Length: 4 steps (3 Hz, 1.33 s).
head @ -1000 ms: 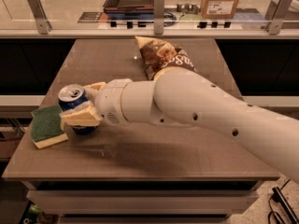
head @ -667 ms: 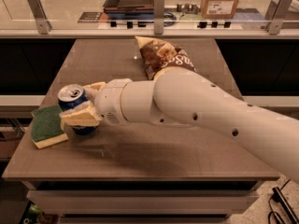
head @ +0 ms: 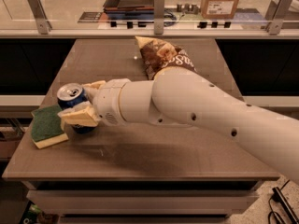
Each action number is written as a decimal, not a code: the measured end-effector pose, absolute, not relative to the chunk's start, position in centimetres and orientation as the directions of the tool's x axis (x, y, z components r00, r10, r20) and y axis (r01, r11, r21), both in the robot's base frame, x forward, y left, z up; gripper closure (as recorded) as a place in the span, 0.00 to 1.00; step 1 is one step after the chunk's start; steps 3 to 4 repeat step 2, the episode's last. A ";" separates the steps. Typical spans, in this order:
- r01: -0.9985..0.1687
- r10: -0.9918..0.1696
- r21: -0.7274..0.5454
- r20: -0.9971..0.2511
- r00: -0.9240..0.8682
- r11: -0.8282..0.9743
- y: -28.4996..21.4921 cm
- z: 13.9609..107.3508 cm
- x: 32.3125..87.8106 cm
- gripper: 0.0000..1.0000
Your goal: Move pepsi can near sponge
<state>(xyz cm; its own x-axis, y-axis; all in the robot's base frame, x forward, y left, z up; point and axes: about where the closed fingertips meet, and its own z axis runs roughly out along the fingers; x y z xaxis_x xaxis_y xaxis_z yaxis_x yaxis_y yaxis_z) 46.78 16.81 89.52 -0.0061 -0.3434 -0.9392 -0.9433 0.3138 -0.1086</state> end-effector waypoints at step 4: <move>-0.944 -0.345 -0.111 -0.939 -0.003 0.311 17.0 89.6 46.6 0.00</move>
Offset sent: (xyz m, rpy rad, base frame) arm -0.0011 0.0015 0.0006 -0.0015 -0.0018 0.0027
